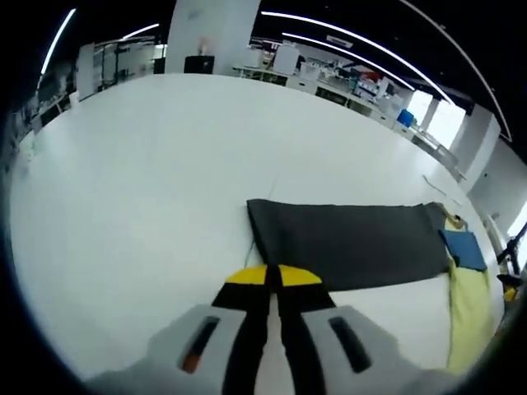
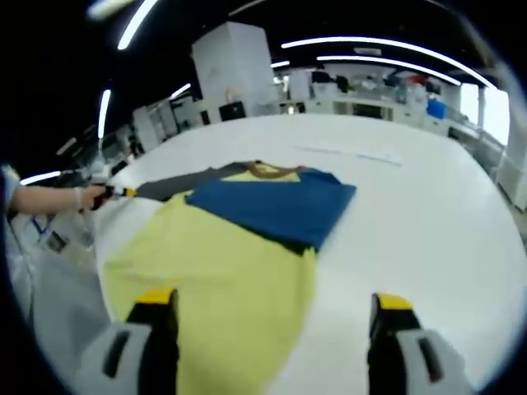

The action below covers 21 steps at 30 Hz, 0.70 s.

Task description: Fold the garment on the visible template until the final outline fits inside the template.

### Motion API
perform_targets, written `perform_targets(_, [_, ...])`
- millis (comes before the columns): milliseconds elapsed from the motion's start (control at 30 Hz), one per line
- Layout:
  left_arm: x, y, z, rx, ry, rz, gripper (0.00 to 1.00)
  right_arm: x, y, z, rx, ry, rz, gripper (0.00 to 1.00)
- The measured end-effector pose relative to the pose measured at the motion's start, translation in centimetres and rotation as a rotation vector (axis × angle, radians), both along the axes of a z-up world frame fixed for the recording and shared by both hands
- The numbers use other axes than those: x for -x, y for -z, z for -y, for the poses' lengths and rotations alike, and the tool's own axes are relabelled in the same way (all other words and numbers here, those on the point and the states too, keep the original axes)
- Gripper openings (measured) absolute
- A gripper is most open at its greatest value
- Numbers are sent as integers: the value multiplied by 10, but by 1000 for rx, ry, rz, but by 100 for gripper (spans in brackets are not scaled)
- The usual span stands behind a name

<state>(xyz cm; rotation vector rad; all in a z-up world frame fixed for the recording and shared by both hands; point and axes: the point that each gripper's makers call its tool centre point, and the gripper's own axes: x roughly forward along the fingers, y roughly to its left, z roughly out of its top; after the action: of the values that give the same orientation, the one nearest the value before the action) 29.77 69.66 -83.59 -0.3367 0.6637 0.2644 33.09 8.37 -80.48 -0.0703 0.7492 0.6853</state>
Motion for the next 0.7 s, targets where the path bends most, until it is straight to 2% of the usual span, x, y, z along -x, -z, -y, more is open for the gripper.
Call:
perform_targets(100, [-4,-3,-1,-3,6,0,0,0,-1,1,-10,10,6,98])
perform_targets(233, [-16,-14,4,-2,42,58,0,1,1,4,-10,18,3,98])
perform_targets(267, [-21,-21,9,-3,70,87,0,1,2,6,-11,24,1,98])
perform_targets(400, [-35,-41,28,-23,169,140,0,0,1,7,-21,35,3,98])
perform_targets(467, [-48,-58,50,-25,228,176,0,0,-1,6,-27,37,11,99])
perform_targets(600, [-70,-80,80,-8,309,227,0,-2,-6,6,-39,40,25,99])
perform_targets(667, [-85,-86,91,-10,341,222,0,-3,-7,6,-44,44,31,99])
perform_targets(700, [-82,-93,111,-21,376,210,0,-3,-8,6,-47,46,34,99])
